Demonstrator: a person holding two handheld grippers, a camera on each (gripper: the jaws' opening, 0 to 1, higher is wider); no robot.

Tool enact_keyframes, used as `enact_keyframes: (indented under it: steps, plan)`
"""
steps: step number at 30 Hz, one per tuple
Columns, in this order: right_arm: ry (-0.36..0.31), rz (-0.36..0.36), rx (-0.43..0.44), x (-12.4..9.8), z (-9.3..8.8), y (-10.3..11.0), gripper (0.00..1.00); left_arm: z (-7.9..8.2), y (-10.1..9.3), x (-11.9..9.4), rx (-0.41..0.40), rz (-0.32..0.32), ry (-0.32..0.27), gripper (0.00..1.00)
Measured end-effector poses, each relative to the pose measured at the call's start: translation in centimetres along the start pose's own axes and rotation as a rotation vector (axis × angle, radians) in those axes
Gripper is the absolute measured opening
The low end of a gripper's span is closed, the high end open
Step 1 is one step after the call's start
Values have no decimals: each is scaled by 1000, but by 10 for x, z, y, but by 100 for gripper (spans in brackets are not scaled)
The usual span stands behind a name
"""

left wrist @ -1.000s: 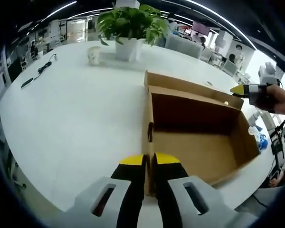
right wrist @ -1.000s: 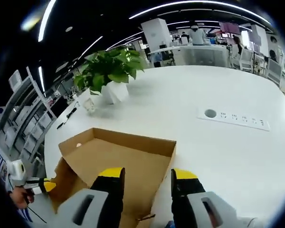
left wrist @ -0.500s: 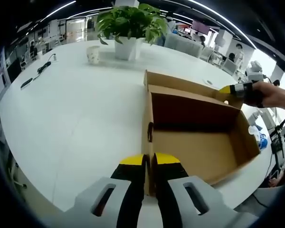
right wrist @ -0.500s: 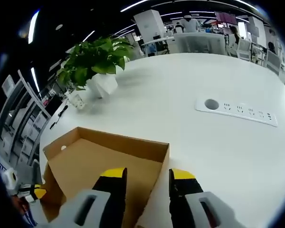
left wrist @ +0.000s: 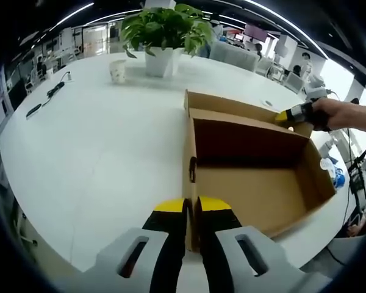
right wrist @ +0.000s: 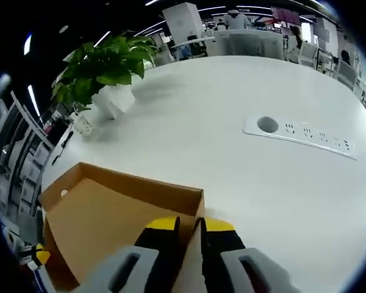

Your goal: Operate the shoe box by opening the lid, removing the specified soft item, and placing it in the target area until the item is outside and the box remains undamaged.

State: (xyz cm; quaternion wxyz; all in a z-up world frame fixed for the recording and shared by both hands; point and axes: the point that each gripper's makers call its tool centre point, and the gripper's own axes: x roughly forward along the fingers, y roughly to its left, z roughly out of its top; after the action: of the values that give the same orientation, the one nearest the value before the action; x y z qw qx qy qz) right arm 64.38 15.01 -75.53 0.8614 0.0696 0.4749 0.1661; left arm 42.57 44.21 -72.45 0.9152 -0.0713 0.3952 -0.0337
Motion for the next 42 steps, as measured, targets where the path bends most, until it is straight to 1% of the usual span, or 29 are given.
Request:
enact_keyframes:
  steps: [5,8,11,13,19,22,31,35,37,42]
  plan:
    - [1,-43,-14,-4,2,-2,3,0,0,0,5,2,0,5]
    - [-12,-59,-10,-6,5,-5,1,0,0,0,8,1,0,5]
    - [-25,-58,11,-12,11,-5,0,0,-1,0,21,5,-3,5]
    - [-34,-60,2,-18,14,-2,0,0,-1,0,39,10,-5,5]
    - [-75,-65,-18,-35,24,4,0,1,1,0,40,16,-4,4]
    - [-86,-61,-22,-42,27,7,0,1,2,-1,58,27,-13,4]
    - [-126,-55,-35,-62,42,14,0,2,3,2,62,33,-9,4]
    - [-163,-35,-49,-72,52,22,0,3,3,3,60,37,-2,4]
    - [-162,-41,-62,-76,52,23,0,2,3,2,54,37,-2,4]
    - [-188,-41,-98,-90,54,28,0,1,2,2,38,41,-2,4]
